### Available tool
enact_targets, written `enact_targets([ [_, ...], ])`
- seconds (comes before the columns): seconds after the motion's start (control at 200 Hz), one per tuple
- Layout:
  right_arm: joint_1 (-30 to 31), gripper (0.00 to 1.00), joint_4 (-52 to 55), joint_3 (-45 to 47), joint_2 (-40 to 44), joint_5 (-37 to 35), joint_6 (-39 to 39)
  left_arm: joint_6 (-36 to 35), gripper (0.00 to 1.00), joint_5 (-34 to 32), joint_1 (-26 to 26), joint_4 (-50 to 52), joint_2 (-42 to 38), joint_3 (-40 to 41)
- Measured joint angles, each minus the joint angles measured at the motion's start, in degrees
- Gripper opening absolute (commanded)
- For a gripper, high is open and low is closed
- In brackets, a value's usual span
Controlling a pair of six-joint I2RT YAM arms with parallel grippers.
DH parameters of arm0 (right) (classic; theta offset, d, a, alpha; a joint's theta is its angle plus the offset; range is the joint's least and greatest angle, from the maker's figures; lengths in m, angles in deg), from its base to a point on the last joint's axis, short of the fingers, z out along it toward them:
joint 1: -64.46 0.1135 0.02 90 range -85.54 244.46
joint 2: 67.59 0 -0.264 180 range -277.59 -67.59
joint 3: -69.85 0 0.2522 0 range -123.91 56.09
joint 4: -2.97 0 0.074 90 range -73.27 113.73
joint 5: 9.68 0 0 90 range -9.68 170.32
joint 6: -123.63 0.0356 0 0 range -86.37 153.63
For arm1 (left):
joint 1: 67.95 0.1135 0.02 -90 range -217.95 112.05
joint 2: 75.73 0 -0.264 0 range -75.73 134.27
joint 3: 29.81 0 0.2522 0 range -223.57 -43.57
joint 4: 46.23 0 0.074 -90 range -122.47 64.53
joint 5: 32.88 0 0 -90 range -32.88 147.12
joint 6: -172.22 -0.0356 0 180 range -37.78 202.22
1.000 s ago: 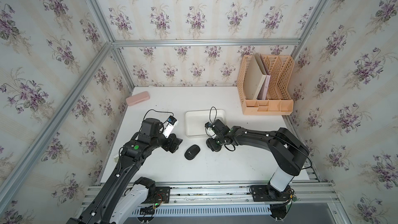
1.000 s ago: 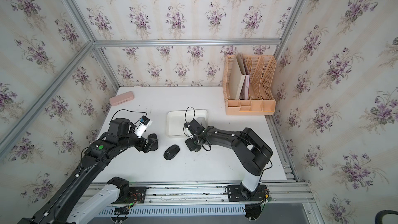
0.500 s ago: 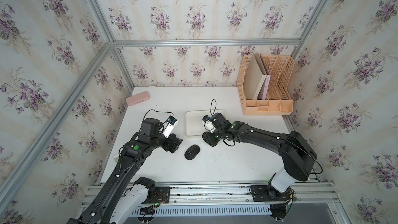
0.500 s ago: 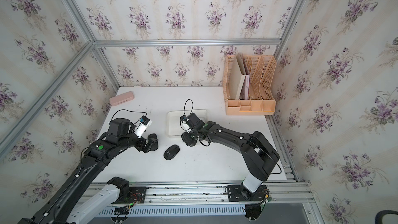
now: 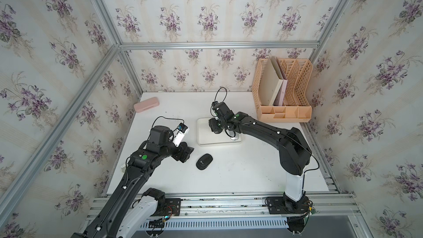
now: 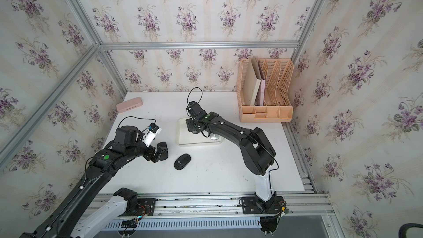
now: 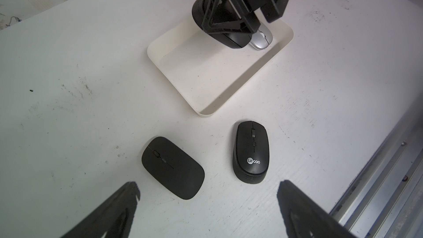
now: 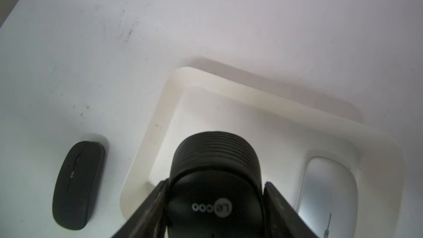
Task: Put the mouse in the storage box
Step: Place the mouse in the storage box.
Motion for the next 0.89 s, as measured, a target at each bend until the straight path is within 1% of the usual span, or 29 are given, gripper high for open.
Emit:
enact_targets([
  [0.16, -0.59, 0.61, -0.50, 0.87, -1.86, -1.07, 3.63, 0.00, 0.99, 0.02, 0.00, 0.02, 0.20, 0.00],
  [0.405, -1.18, 0.62, -3.06, 7.41, -1.86, -1.51, 7.85, 0.00, 0.99, 0.04, 0.00, 0.00, 0.22, 0.00],
  [0.674, -1.27, 0.62, -6.91, 12.15, -0.70, -3.82, 10.21, 0.02, 0.99, 0.04, 0.00, 0.00, 0.31, 0.00],
  [0.894, -1.29, 0.62, -9.07, 12.68, -0.79, -6.82, 11.50, 0.02, 0.99, 0.04, -0.02, 0.02, 0.42, 0.00],
])
